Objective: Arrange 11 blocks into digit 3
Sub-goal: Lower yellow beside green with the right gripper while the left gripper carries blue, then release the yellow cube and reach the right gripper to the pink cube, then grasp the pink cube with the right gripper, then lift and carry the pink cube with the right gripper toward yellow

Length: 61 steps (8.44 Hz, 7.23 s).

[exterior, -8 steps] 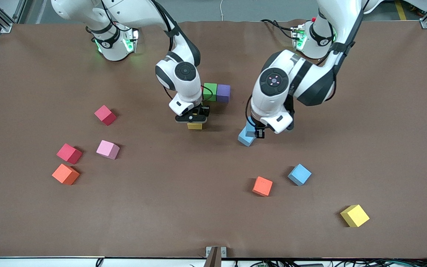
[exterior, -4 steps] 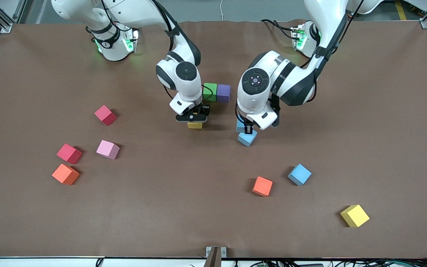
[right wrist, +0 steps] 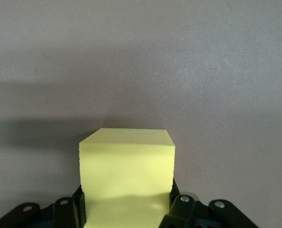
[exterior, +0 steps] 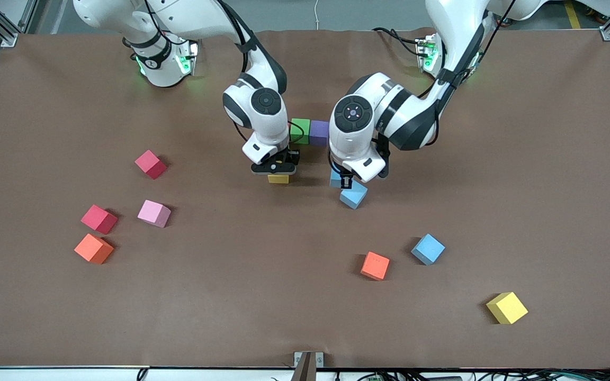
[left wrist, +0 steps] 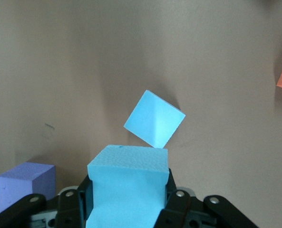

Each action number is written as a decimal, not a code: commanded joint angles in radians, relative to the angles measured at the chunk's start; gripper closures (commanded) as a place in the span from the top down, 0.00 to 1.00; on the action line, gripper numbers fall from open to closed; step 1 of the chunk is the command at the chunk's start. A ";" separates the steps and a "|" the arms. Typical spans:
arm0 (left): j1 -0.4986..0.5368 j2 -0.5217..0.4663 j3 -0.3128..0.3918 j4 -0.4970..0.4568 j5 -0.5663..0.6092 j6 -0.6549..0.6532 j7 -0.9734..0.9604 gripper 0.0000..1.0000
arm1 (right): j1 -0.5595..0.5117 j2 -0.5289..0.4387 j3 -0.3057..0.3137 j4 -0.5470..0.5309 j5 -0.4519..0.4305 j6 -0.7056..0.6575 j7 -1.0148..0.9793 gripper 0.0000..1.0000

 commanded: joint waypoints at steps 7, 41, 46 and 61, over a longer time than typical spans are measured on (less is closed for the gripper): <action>-0.054 0.054 -0.008 0.014 -0.019 0.064 -0.076 0.30 | 0.021 -0.015 -0.005 -0.019 -0.008 -0.011 0.003 0.86; -0.188 0.267 0.009 0.109 -0.001 0.236 -0.284 0.30 | -0.702 -0.139 -0.005 -0.257 0.076 0.173 -0.507 0.12; -0.189 0.273 0.006 0.109 0.039 0.237 -0.287 0.41 | -0.652 -0.154 -0.002 -0.171 0.075 0.040 -0.518 0.00; -0.196 0.249 0.004 0.110 0.044 0.249 -0.292 1.00 | -0.573 -0.194 0.001 -0.033 0.073 -0.152 -0.637 0.01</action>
